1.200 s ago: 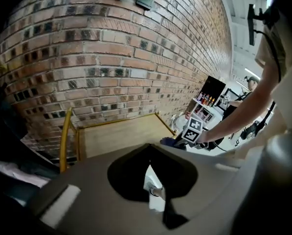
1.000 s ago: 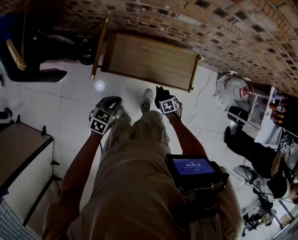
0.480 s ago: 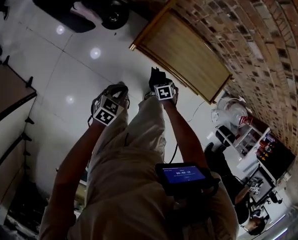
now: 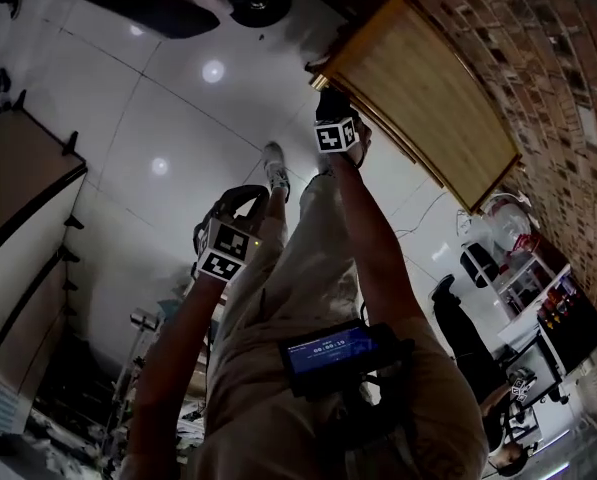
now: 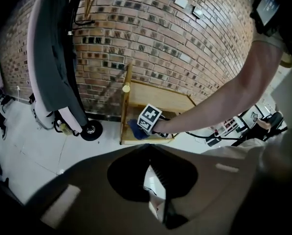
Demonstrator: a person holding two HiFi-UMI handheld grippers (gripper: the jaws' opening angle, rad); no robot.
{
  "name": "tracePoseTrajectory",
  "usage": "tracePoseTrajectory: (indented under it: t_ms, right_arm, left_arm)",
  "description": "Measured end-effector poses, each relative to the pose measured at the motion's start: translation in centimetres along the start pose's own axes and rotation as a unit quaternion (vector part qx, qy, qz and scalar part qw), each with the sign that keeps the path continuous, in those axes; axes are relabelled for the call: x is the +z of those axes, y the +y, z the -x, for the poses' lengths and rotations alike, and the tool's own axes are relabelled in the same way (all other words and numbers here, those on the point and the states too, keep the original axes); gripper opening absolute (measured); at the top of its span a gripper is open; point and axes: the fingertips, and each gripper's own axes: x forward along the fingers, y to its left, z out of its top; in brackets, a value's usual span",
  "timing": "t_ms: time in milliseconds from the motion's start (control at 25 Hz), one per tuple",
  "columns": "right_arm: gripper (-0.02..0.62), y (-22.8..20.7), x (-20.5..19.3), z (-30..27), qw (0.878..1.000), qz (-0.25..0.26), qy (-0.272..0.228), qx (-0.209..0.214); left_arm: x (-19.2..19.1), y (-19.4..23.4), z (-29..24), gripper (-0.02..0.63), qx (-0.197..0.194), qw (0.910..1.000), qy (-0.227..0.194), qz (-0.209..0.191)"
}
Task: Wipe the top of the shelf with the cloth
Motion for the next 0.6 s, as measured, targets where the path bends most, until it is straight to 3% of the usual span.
tracePoseTrajectory:
  t_ms: [240,480,600]
  right_arm:
    - [0.075,-0.9,1.6,-6.4,0.991,0.125,0.022,-0.050]
    - [0.076,-1.3,2.4,-10.3,0.983,0.169,0.045,-0.054]
    - [0.075,-1.1,2.8,-10.6,0.978,0.201,0.024,-0.047]
  left_arm:
    - [1.1,1.4,1.5,0.003,0.004,0.9996,-0.026,0.011]
    - [-0.2,1.9,1.2,0.003,-0.001,1.0000,-0.004,0.006]
    - [0.0,1.4,0.6,0.003,-0.007,1.0000,-0.002,-0.004]
